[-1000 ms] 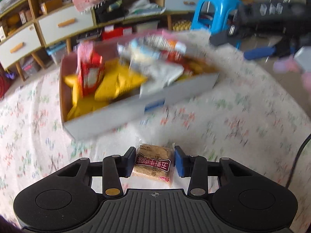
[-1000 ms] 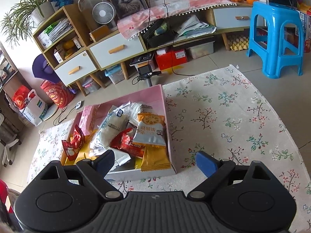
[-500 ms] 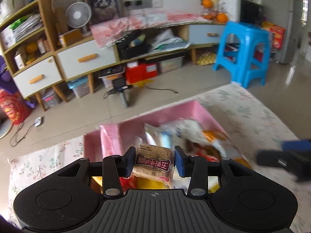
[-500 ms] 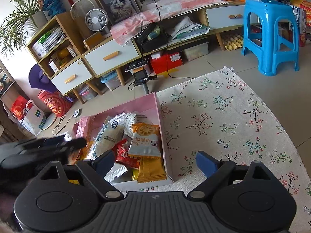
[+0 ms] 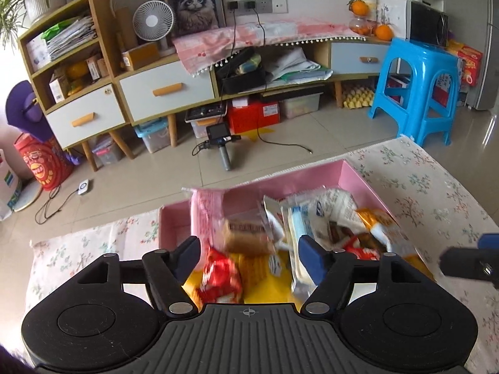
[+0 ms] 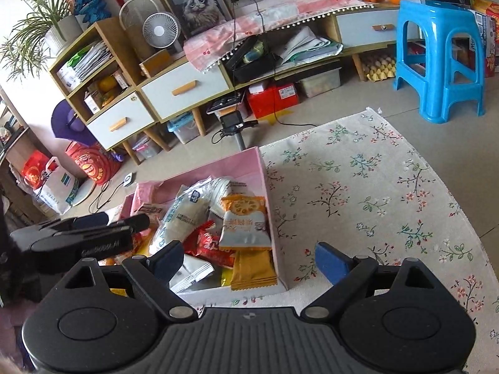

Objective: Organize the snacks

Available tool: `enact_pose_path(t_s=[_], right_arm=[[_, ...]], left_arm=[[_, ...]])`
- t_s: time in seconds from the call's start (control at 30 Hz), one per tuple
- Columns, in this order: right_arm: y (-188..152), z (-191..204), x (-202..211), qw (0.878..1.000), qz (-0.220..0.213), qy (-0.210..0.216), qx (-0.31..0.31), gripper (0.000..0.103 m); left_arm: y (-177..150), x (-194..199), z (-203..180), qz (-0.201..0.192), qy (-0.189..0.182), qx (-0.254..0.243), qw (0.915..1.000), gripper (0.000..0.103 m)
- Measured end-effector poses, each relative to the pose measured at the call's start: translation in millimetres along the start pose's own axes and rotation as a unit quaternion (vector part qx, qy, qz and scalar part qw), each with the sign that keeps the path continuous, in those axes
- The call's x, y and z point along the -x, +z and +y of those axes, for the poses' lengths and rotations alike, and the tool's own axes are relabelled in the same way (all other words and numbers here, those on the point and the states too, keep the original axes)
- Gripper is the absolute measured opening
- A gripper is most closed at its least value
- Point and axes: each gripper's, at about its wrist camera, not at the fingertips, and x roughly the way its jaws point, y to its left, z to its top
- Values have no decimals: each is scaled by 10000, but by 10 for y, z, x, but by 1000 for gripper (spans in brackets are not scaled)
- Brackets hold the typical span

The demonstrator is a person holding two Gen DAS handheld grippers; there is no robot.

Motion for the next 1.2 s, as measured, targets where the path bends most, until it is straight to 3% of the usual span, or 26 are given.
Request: enact_pose_path(t_s=[0.27,0.53,0.7,1.07,1.2], right_arm=[[-82,98,165,9998,-61,65,199,88],[-254,252,336,9980,-42,-37,623,92],[-384,334,415,9953,-88,-207,941,93],[-686,502,621,9862,-291,-811,1415,93],[-660,627,603,9866,-333,-642,1461,93]], left_arm=[[-258,399,37,-30,-258,569,9980,83],[-610,741,24,42,206,922,9955,96],[-795,883,47,154,357,1057,9936,97],[-898,1189,31,-21,539,1251,9907,101],[-897,1226,75,-35,681,1347,9885,103]])
